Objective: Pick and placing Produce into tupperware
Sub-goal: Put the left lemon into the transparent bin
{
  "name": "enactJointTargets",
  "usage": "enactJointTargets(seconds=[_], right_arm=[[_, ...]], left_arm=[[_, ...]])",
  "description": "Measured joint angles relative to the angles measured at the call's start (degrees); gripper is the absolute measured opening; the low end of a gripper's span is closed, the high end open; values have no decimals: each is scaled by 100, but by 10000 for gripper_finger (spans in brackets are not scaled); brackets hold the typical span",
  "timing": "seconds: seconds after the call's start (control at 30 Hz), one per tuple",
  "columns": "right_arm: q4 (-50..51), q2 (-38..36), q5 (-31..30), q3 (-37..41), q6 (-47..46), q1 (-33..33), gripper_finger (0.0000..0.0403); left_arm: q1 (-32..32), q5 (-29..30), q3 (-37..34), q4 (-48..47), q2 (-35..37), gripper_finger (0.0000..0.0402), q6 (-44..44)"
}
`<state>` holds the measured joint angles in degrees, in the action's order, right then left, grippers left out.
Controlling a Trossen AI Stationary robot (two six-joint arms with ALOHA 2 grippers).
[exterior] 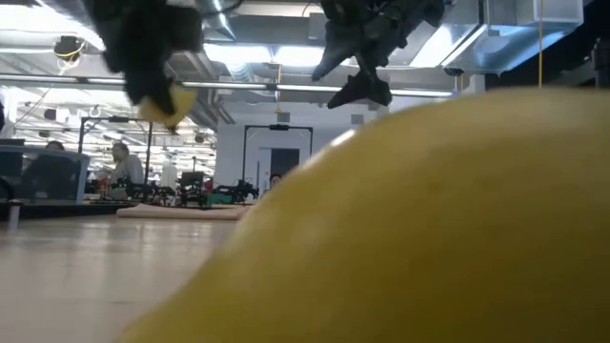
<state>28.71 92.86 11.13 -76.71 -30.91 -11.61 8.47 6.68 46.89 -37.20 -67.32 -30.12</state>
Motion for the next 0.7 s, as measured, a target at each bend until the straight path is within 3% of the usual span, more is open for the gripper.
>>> enactJointTargets(seconds=[0.2,0.57,0.7], right_arm=[[-724,0,408,0,159,89,268],[-1634,0,1389,0,-488,117,387],[-2017,0,1402,0,-266,226,394]], left_arm=[[-199,401,409,555,174,200,890],[-307,1042,760,1032,180,200,2029],[-309,1064,761,1416,180,198,2218]])
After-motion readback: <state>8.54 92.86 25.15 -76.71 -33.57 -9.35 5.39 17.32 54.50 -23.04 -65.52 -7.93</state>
